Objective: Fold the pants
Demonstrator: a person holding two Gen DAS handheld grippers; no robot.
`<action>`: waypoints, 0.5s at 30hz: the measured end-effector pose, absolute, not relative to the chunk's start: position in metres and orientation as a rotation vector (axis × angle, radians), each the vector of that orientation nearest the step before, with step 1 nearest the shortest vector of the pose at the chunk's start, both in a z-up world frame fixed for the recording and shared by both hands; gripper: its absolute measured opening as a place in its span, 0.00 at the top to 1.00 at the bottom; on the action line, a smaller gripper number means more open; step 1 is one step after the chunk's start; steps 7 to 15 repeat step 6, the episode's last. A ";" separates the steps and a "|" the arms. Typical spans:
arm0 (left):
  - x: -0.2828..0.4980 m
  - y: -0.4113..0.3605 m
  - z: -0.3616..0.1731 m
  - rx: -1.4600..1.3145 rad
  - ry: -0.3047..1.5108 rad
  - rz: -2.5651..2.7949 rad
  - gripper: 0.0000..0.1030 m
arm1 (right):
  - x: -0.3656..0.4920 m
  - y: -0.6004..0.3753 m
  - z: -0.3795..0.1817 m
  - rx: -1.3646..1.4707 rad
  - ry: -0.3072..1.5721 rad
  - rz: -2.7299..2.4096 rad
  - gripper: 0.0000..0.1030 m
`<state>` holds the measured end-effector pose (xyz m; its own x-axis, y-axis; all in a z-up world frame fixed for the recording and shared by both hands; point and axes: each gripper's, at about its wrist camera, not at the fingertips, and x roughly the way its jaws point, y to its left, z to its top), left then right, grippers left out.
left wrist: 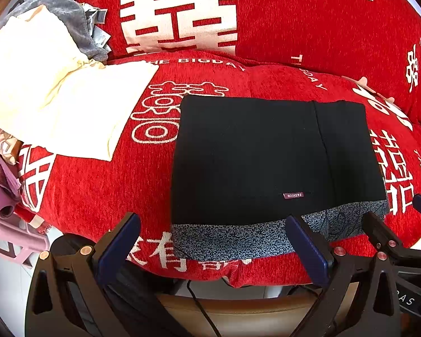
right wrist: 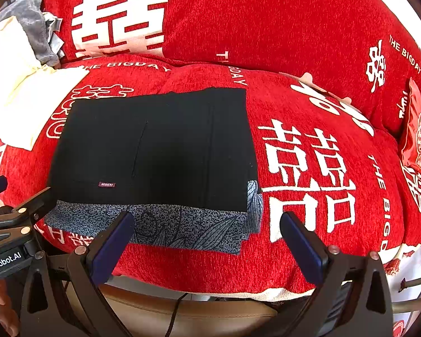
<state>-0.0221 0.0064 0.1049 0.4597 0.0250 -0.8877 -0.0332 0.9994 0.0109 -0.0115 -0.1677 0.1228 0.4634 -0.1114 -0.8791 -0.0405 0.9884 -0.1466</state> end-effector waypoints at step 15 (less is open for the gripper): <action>-0.021 0.008 0.093 -0.003 1.110 0.019 0.00 | -0.013 -0.168 0.113 -0.153 1.104 -0.049 0.00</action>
